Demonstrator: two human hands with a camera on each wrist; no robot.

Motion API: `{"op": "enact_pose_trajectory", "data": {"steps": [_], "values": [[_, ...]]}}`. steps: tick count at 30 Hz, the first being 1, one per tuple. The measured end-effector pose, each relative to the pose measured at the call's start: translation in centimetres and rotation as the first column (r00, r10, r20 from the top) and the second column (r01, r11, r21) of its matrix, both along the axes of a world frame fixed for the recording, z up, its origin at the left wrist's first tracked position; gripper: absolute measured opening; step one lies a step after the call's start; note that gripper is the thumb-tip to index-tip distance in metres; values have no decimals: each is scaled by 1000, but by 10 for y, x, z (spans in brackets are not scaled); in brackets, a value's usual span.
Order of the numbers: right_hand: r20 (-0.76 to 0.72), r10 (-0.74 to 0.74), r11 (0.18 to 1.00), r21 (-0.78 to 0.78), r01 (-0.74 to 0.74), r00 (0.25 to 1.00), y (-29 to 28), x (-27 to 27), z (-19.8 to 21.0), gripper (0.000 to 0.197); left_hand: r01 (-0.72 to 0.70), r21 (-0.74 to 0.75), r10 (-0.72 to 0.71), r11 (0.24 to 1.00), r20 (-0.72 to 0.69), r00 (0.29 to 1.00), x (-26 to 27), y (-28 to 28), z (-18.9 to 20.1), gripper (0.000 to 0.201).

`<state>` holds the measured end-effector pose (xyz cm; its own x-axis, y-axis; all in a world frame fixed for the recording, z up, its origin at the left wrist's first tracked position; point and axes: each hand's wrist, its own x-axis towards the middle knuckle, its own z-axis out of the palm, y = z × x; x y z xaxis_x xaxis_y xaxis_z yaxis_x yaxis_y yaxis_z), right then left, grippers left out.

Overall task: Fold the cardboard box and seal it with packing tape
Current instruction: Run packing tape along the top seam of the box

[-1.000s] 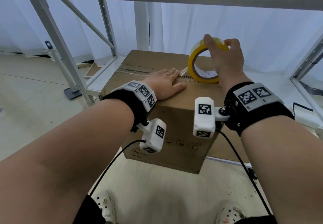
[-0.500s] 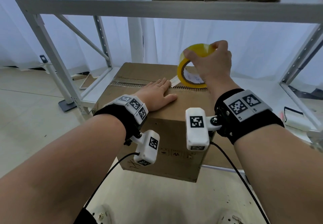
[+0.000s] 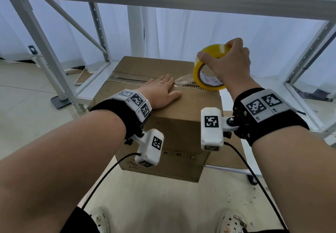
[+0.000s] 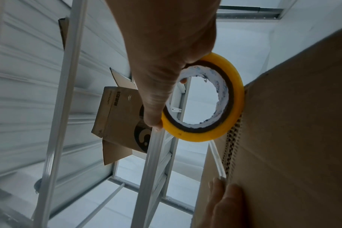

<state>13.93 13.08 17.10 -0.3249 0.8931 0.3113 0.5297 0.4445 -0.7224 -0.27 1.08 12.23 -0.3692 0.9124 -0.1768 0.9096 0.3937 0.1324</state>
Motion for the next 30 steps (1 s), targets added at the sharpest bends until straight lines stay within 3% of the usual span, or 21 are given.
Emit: {"op": "enact_pose_trajectory", "data": {"steps": [9,14,19,26,30], "values": [[-77,85,992,-90,-92,993,-3,-1,-6,70,83,1,-83,997,-22,996,31,20,5,70],[-84,54,991,-116,-63,995,-5,-5,-3,68,120,14,-120,993,23,992,7,5,3,58],[-102,56,985,-155,-72,993,-1,-3,-1,66,66,24,-66,998,23,998,-20,-12,1,55],[-210,64,973,-204,-108,976,3,6,-4,75,-24,-22,22,999,-47,999,2,-4,5,74],[-323,33,910,-381,-162,946,2,12,-4,81,-12,-7,12,1000,-16,1000,18,10,5,81]]}}
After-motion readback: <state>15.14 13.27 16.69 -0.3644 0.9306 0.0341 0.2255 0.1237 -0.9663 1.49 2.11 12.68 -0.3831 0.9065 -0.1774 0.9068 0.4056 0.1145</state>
